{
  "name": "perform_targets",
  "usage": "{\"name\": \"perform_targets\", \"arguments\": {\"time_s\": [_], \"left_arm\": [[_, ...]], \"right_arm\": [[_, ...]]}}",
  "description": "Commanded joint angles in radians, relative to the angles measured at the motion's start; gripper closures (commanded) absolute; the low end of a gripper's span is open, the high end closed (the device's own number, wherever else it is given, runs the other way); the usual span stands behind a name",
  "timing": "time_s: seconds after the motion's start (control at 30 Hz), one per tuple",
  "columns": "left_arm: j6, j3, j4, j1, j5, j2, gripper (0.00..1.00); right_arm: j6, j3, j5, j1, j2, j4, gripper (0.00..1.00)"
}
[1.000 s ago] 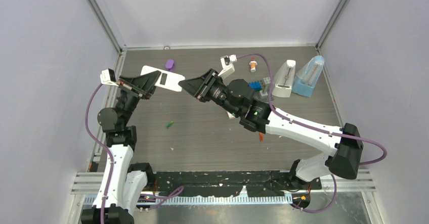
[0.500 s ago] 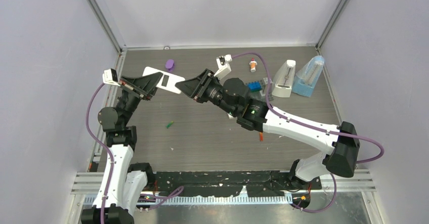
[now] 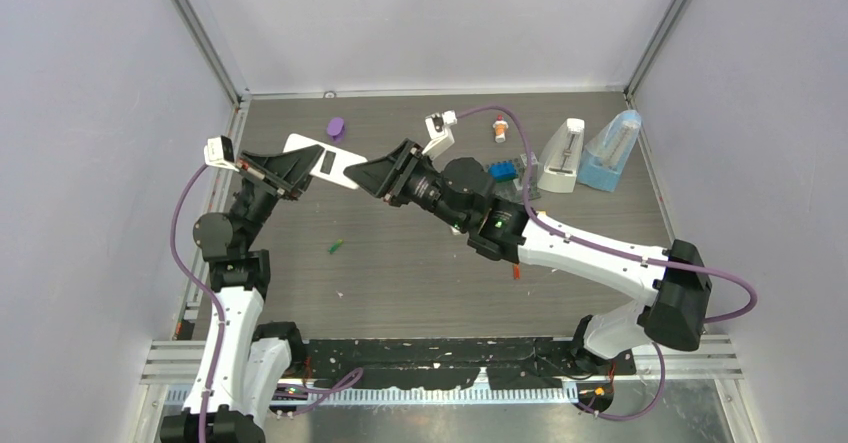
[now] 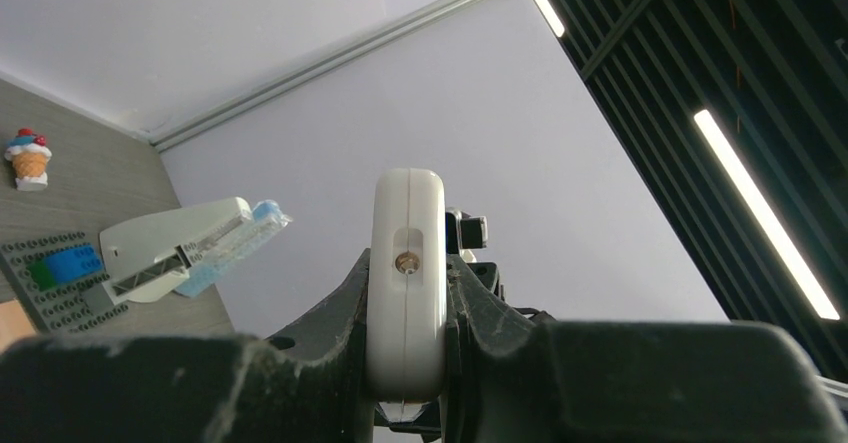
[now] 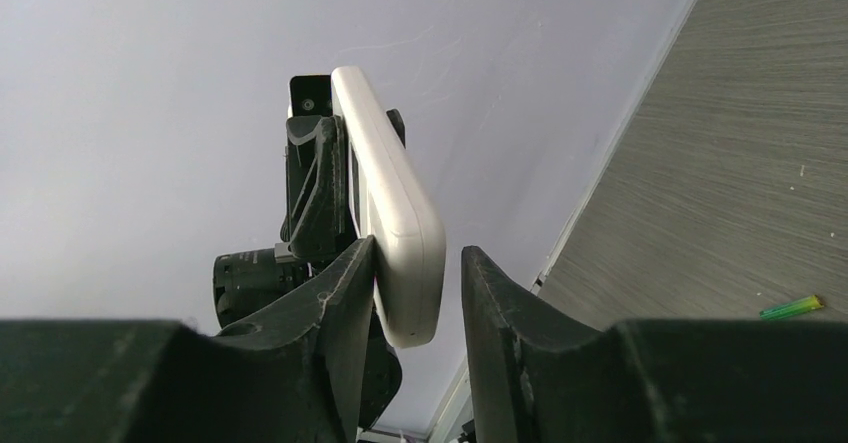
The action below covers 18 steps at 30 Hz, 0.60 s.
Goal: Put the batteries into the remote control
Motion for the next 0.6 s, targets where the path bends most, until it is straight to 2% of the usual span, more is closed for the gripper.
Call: {"name": "perform_targets", "arguments": {"time_s": [0.0, 0.2, 0.37, 0.57], "left_arm": [[-0.067, 0.068, 0.184, -0.038, 0.083, -0.074, 1.0], [0.084, 0.081, -0.009, -0.038, 0.103, -0.103, 1.0], [0.106, 0.087, -0.045, -0.039, 0.158, -0.099, 1.0], [0.137, 0.117, -0.085, -0.037, 0.319, -0.075, 1.0]], "right_arm": [[-0.074, -0.06, -0.015, -0.008, 0.044, -0.187, 0.55], [-0.12, -0.104, -0.08, -0.041, -0.065, -0.172, 0.34], [-0.213, -0.145, -0.193, -0.084, -0.199, -0.222, 0.17], [-0.433, -0.153, -0.305, -0.088, -0.313, -0.332, 0.1]]}}
